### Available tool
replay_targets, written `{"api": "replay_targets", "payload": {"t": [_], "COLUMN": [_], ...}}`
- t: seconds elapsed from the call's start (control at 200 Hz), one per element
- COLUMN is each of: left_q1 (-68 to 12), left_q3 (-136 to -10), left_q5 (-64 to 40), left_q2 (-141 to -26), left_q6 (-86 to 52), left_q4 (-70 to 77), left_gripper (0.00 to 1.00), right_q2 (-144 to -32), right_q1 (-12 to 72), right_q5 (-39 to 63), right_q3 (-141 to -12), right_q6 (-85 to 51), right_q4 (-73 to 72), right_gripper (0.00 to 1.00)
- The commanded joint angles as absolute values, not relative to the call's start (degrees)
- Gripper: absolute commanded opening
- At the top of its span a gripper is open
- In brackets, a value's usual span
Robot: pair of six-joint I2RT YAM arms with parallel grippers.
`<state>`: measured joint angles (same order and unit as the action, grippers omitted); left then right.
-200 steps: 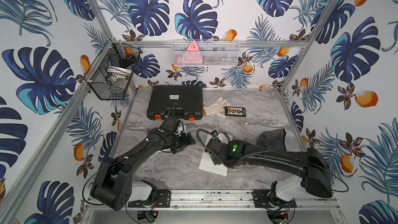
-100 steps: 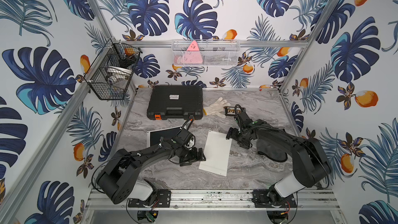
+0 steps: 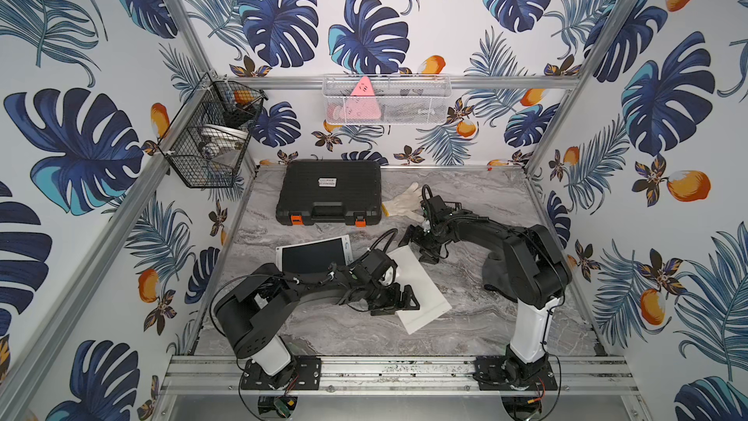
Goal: Wipe the drawing tablet
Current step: Adjust the drawing tablet at the center of the board, then pick up the cleaning item at the center of the board.
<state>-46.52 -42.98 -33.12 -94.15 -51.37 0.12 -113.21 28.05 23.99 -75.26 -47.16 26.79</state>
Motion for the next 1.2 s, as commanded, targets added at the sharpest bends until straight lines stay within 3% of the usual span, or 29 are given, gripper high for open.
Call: {"api": "replay_targets", "payload": {"t": [0.0,0.42,0.55,0.651,0.866,1.001,1.191], "left_q1": [-48.47,-49.31,-49.31,-49.31,-46.16,-40.43,-32.92], "left_q3": [-45.23,-56.62,-56.35,-55.79,-54.78,-51.2,-48.34], "left_q5": [-28.39,-27.96,-27.26,-26.57,-23.7,-24.01,-26.84], "left_q2": [-97.87,-107.22,-104.71,-99.91,-89.96,-85.86,-83.01], "left_q6": [-53.57,-52.3,-52.59,-53.17,-50.59,-47.91,-43.73], "left_q4": [-2.21,-1.18,-2.16,-3.36,-12.92,-17.2,-20.53], "left_gripper": [0.99,0.99,0.99,0.99,0.98,0.97,0.96], "right_q2": [-115.57,-116.36,-111.72,-104.64,-86.94,-83.06,-86.03], "right_q1": [28.45,28.48,27.79,26.38,10.25,-1.58,-9.22], "right_q5": [30.83,38.61,32.26,21.25,-1.46,-4.06,-4.55], "right_q3": [-78.05,-78.57,-82.52,-84.42,-74.62,-66.8,-59.93], "right_q6": [-45.6,-41.49,-38.11,-37.21,-45.96,-49.49,-49.43], "right_q4": [27.83,28.58,33.94,38.91,49.96,55.1,51.57], "right_gripper": [0.9,0.89,0.89,0.88,0.83,0.82,0.87]}}
